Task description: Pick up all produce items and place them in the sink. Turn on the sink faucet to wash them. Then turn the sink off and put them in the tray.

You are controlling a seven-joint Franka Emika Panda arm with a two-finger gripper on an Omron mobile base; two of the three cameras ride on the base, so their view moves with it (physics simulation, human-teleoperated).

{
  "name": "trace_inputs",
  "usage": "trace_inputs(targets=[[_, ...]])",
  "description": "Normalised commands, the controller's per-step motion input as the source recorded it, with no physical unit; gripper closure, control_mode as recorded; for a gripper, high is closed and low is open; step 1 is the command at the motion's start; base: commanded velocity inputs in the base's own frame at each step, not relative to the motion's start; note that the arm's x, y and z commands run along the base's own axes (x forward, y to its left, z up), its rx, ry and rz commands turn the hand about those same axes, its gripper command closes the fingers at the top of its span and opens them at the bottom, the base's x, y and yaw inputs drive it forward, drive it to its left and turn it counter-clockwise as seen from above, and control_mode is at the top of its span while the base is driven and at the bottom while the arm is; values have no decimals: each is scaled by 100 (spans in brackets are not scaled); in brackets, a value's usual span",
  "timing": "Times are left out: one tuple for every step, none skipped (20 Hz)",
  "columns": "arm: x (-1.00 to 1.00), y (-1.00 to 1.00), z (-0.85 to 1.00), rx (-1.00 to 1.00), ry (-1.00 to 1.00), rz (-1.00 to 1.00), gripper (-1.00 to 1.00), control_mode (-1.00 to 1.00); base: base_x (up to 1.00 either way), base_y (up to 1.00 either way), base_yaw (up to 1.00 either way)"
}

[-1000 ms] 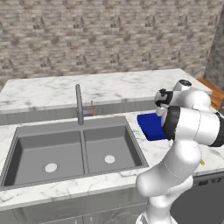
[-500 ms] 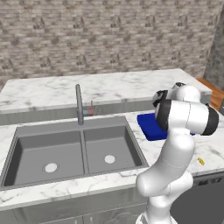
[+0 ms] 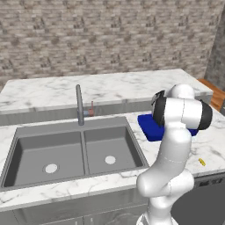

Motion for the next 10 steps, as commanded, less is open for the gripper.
trace_inputs(targets=[[8,-1,-33,0,1,0,100,-100,0,0,0],[8,0,-32,0,1,0,100,-100,0,0,0],[10,0,-32,0,2,0,100,-100,0,0,0],[8,0,-31,0,2,0,100,-100,0,0,0],[8,0,-28,0,2,0,100,-100,0,0,0],[11,0,-16,0,1,0,-100,-100,0,0,0],[8,0,-5,0,0,0,-100,-100,0,0,0],[0,0,0,0,0,0,-100,-100,0,0,0],[0,0,0,0,0,0,-100,-100,0,0,0],[0,-5,1,0,0,0,-100,-100,0,0,0]])
